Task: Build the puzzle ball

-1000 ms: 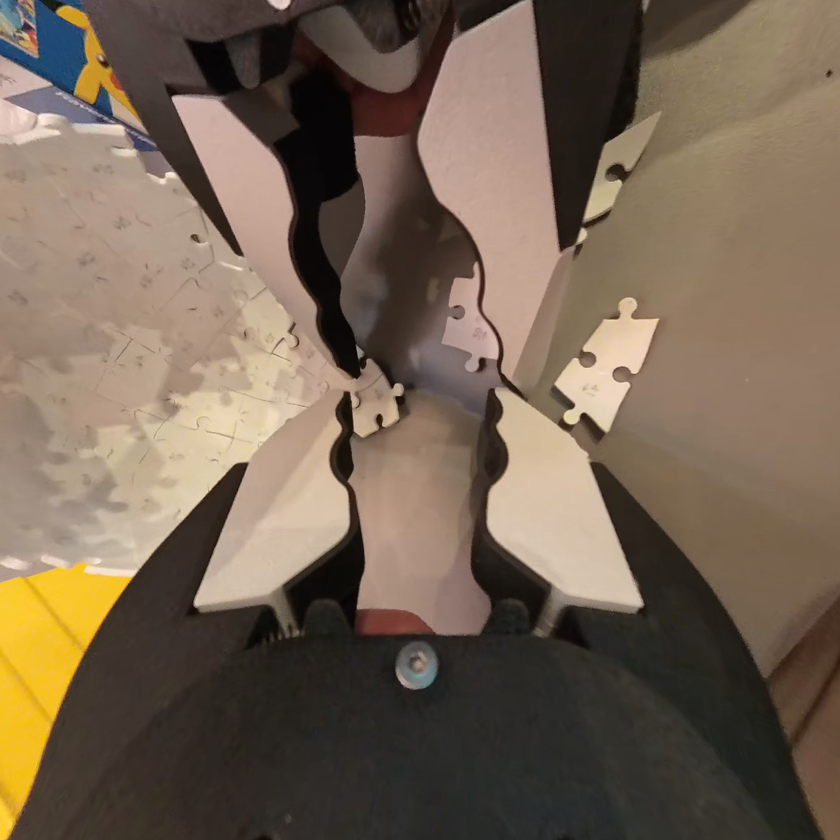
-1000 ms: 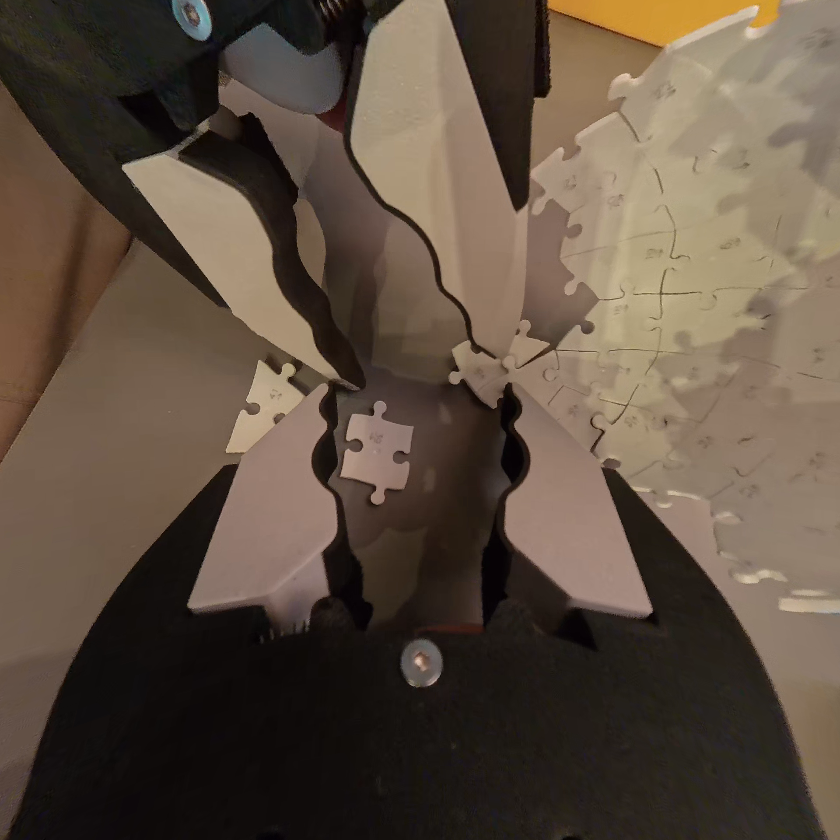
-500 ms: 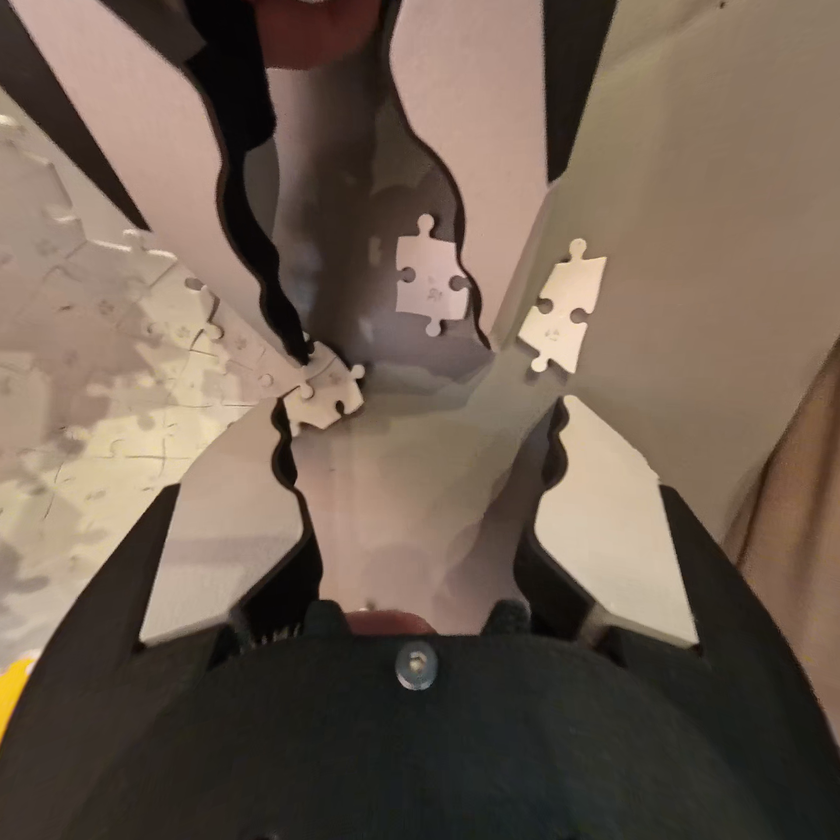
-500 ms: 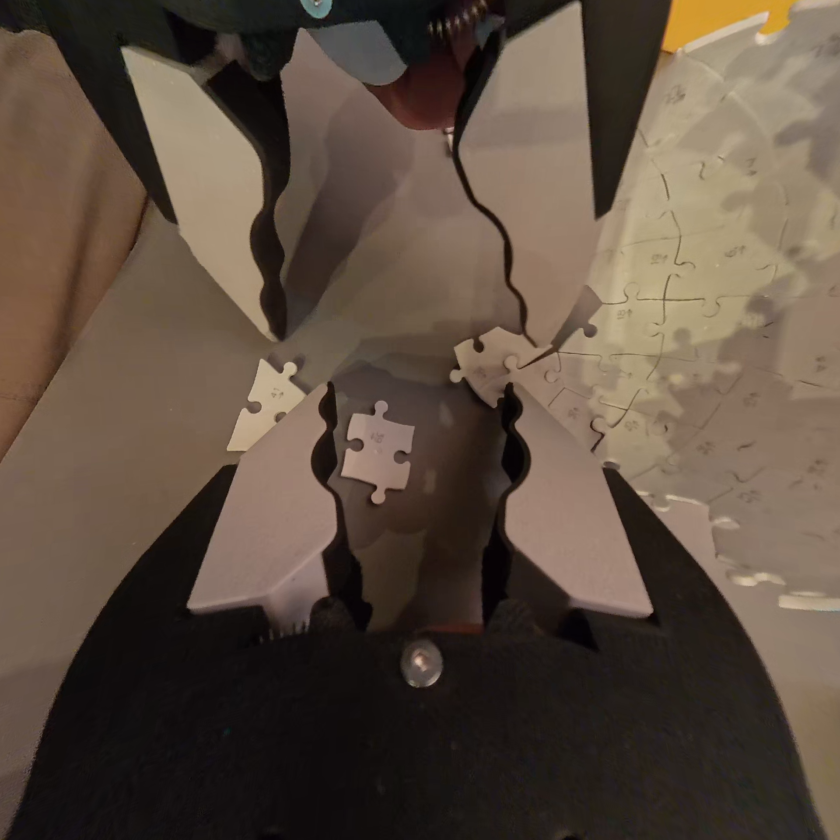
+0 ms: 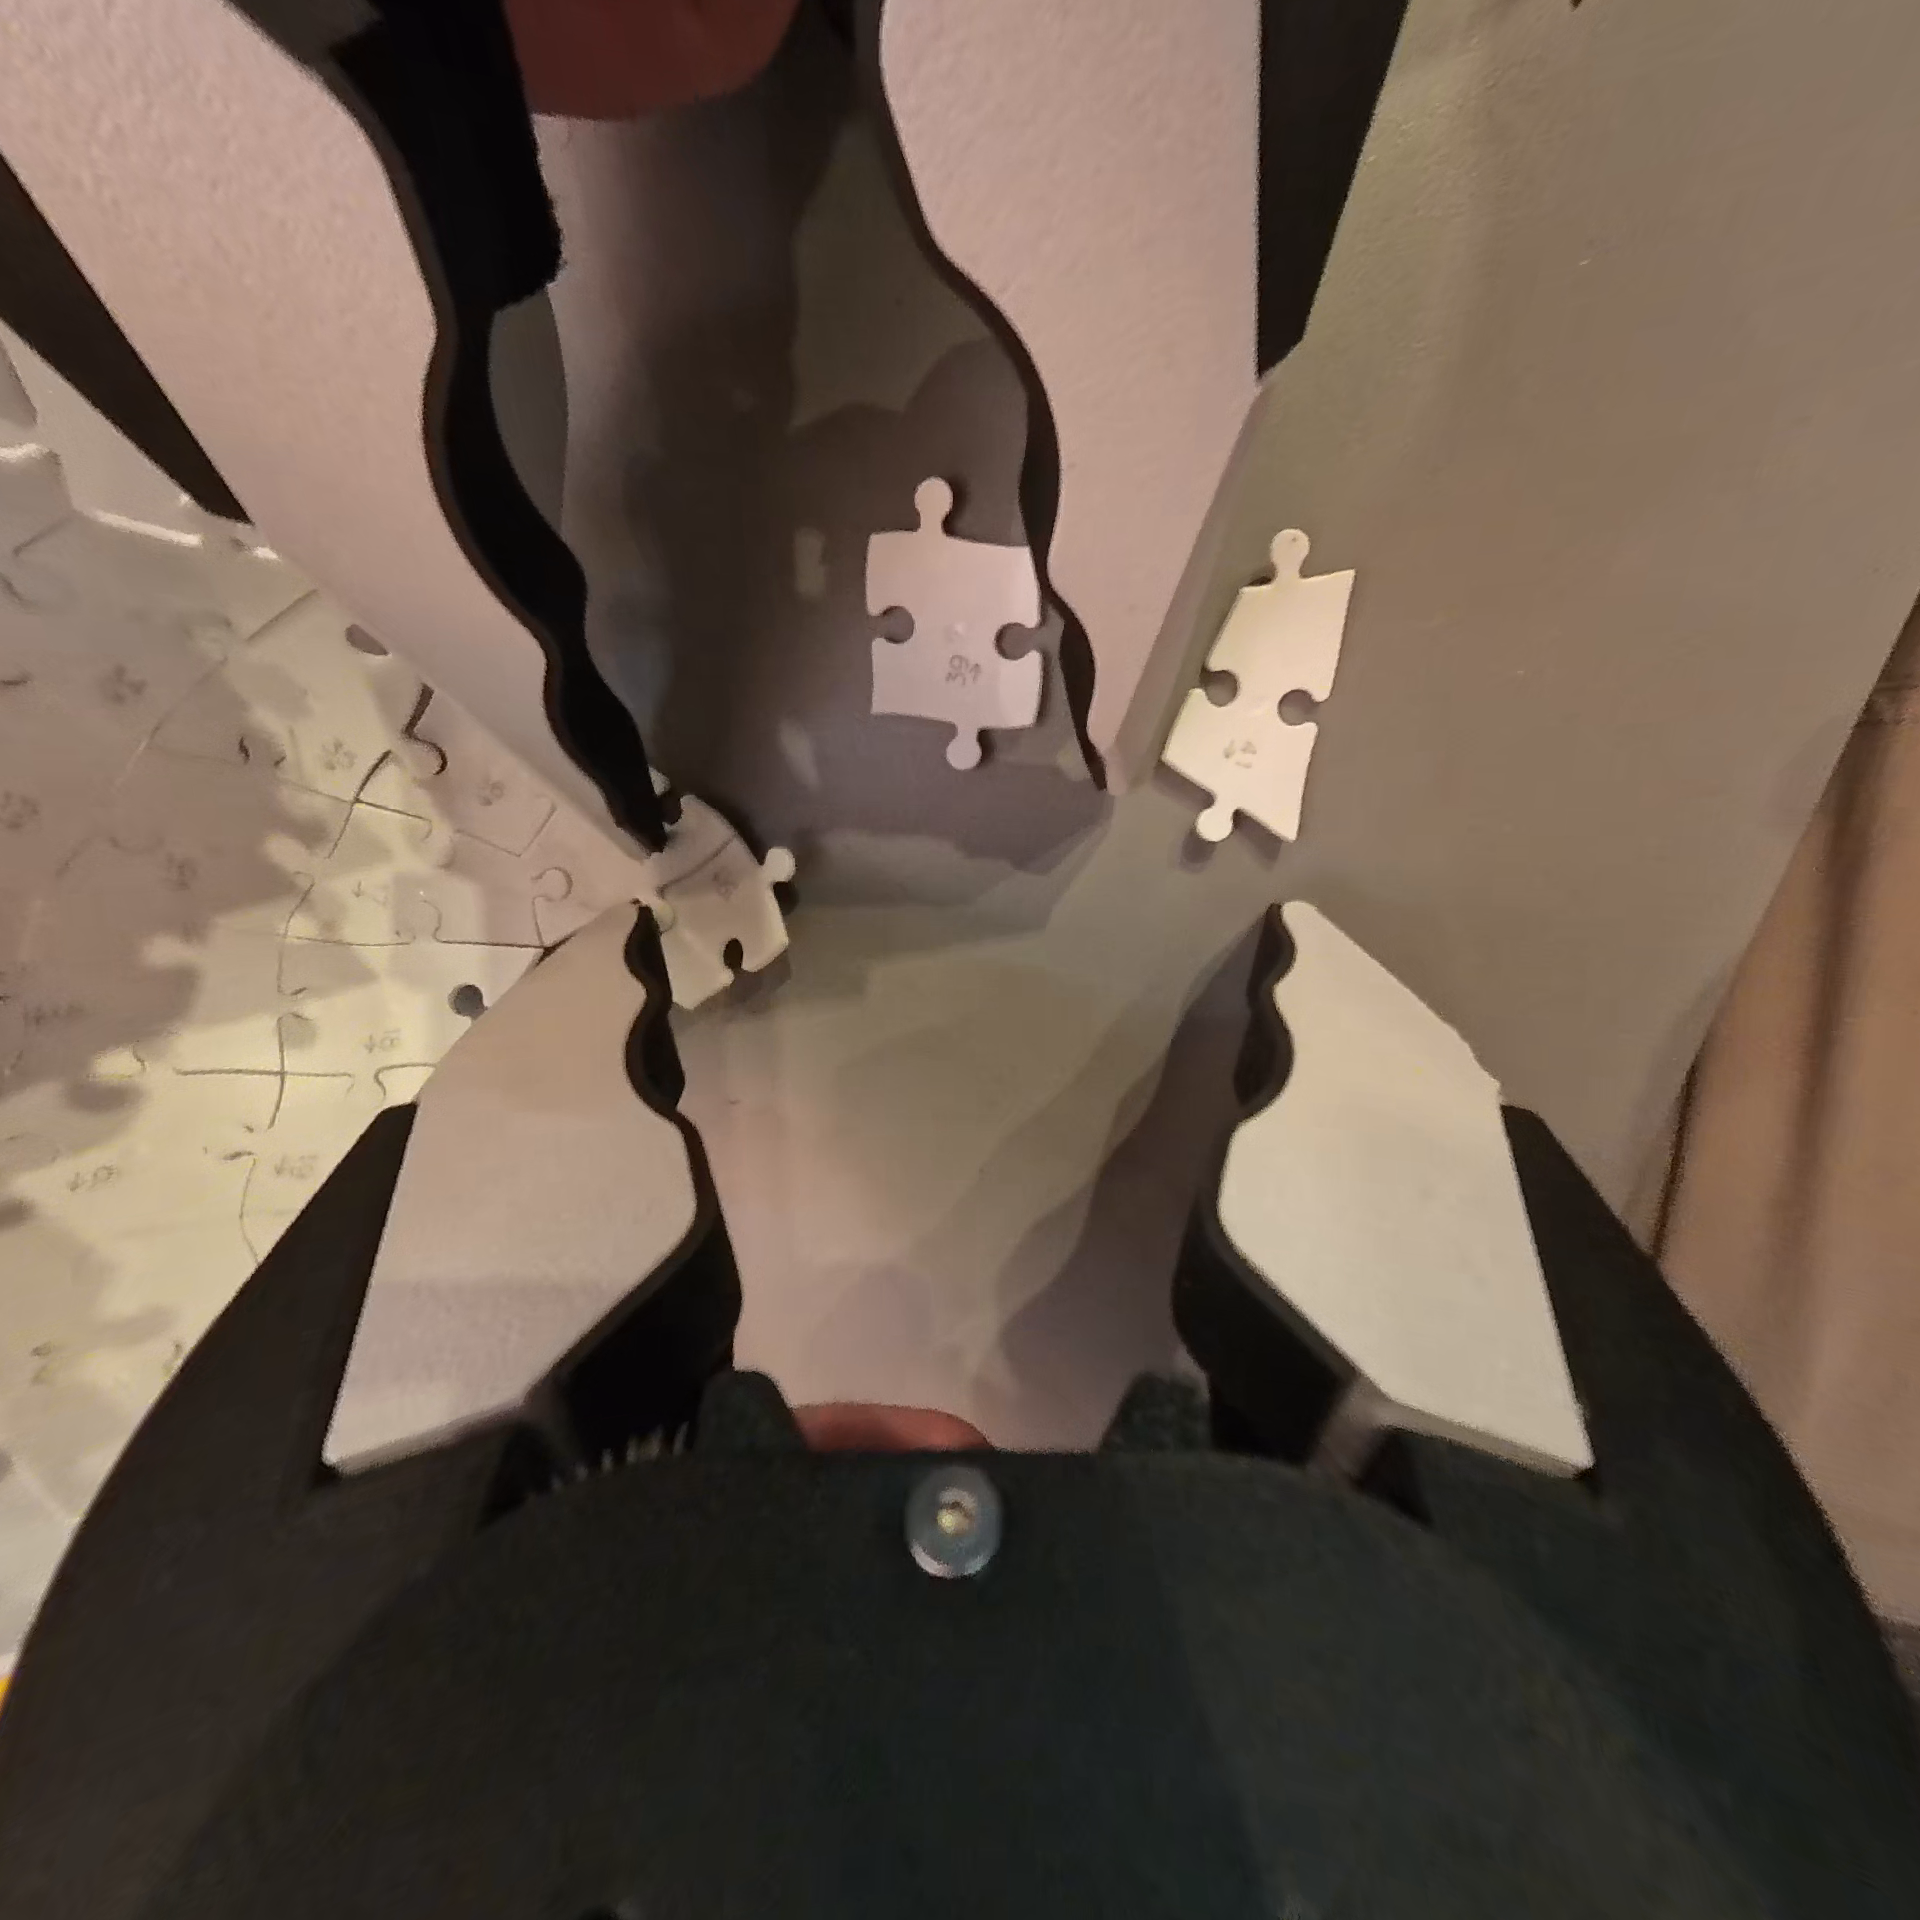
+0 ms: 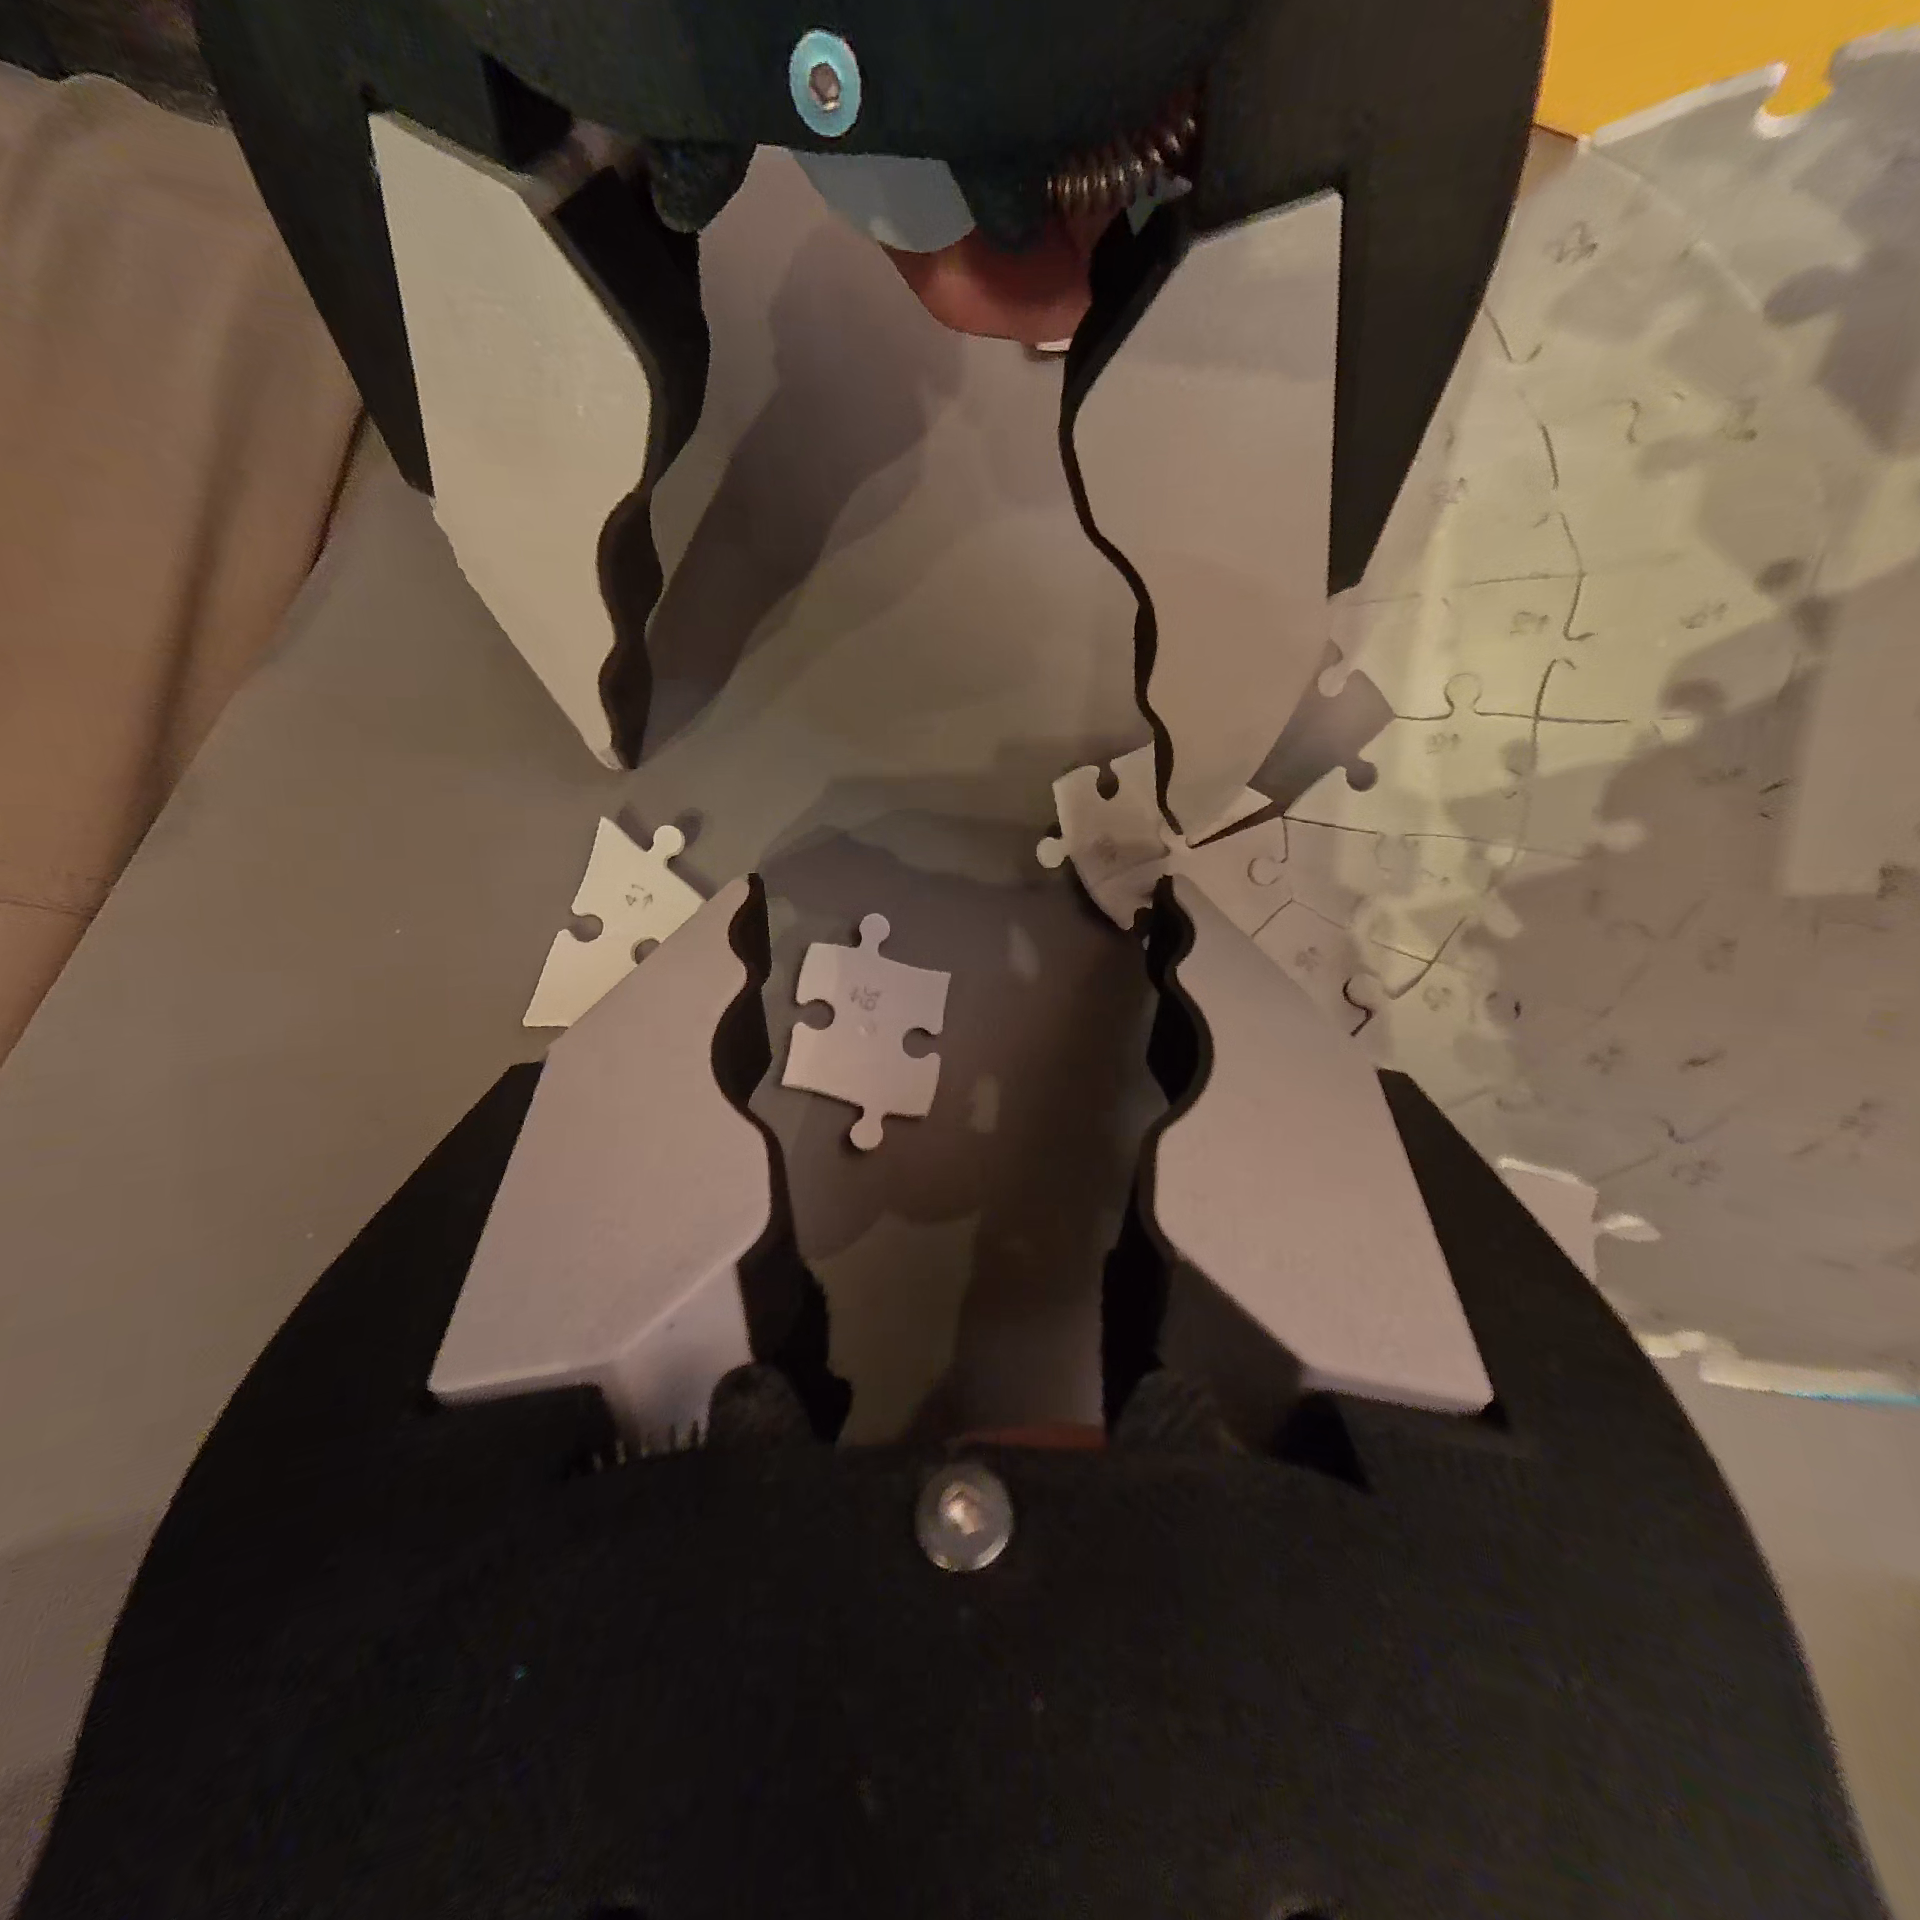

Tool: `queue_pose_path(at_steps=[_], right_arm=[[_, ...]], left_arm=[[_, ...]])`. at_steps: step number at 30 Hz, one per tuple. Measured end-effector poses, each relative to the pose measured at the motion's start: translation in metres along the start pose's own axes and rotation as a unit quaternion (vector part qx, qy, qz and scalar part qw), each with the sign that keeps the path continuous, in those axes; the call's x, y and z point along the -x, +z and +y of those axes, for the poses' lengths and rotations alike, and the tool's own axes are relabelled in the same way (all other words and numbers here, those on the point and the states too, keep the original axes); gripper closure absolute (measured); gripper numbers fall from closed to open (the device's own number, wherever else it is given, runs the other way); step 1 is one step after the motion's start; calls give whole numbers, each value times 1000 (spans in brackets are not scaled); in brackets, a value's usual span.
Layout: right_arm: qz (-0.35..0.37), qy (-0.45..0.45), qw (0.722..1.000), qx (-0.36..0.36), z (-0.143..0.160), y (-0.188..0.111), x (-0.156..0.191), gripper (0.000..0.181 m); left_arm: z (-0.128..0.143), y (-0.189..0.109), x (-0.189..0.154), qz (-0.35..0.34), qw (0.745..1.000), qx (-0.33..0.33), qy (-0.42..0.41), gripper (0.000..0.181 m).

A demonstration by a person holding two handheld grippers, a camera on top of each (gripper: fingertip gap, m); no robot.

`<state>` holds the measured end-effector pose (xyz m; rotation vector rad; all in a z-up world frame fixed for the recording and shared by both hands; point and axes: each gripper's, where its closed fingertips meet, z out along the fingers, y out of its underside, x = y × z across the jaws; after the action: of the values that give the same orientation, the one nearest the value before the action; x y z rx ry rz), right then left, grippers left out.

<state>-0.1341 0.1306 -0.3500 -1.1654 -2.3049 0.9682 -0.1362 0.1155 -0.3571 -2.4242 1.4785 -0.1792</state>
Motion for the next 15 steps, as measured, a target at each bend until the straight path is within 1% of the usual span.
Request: queue_pose_path(at_steps=[1, 15], right_arm=[[0, -1, 1000, 0, 0, 0, 0, 109], [-10, 6, 1000, -6, -1, -1, 1, 111]], left_arm=[[0, 0, 0, 0, 1000, 0, 1, 76], [2, 0, 0, 6, 1000, 14, 10, 76]])
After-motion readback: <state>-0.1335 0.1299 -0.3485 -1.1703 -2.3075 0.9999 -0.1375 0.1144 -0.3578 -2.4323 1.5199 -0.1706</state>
